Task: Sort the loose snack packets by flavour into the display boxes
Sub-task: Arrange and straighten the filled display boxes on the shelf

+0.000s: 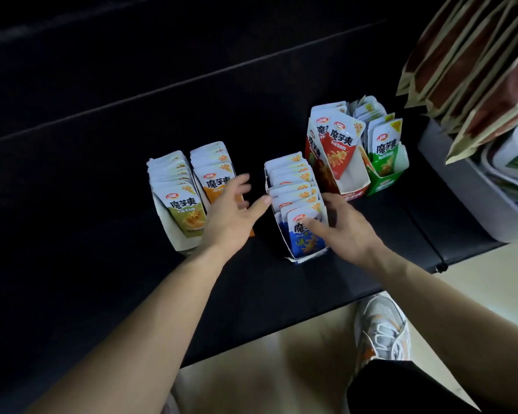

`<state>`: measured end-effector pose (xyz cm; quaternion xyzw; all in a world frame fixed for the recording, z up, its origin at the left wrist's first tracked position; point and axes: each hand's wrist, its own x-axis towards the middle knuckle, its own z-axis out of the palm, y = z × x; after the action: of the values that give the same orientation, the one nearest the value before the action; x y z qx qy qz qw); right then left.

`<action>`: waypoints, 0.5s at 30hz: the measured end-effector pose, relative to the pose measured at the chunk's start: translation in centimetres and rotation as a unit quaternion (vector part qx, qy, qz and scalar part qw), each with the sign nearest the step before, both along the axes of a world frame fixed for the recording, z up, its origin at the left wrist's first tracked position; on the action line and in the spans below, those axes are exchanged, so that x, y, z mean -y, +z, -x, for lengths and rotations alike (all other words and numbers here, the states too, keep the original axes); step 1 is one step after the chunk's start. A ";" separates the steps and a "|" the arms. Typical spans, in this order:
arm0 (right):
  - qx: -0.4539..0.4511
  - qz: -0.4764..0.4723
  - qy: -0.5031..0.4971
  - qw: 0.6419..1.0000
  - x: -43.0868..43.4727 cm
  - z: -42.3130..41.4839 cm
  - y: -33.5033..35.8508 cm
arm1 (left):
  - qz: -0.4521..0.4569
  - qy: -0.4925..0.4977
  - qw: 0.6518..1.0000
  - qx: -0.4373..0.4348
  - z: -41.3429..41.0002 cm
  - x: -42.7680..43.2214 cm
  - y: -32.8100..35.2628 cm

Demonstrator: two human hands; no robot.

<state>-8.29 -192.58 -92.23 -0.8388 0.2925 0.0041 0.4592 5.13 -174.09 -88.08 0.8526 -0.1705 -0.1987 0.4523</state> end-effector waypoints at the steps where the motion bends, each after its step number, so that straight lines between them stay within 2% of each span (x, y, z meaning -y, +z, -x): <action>1: -0.001 -0.006 0.002 1.000 -0.3 0.2 0.1 | -0.012 0.012 1.000 0.003 0.3 -1.5 0.0; 5: -0.001 0.041 0.022 0.999 -2.5 0.2 0.1 | -0.061 0.090 0.994 0.016 1.0 -6.9 -0.5; 9: -0.017 0.065 -0.002 0.998 -3.7 -1.8 -0.1 | -0.108 0.140 0.982 0.071 0.1 -10.7 -1.0; 15: -0.020 0.090 -0.007 0.996 -4.7 -7.7 0.0 | -0.140 0.200 0.963 0.110 -2.6 -12.3 -2.0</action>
<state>-0.63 -187.91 -92.26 -0.8745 0.3069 -0.0086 0.3754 7.74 -161.78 -90.12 0.9408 -0.0160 -0.0309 0.3373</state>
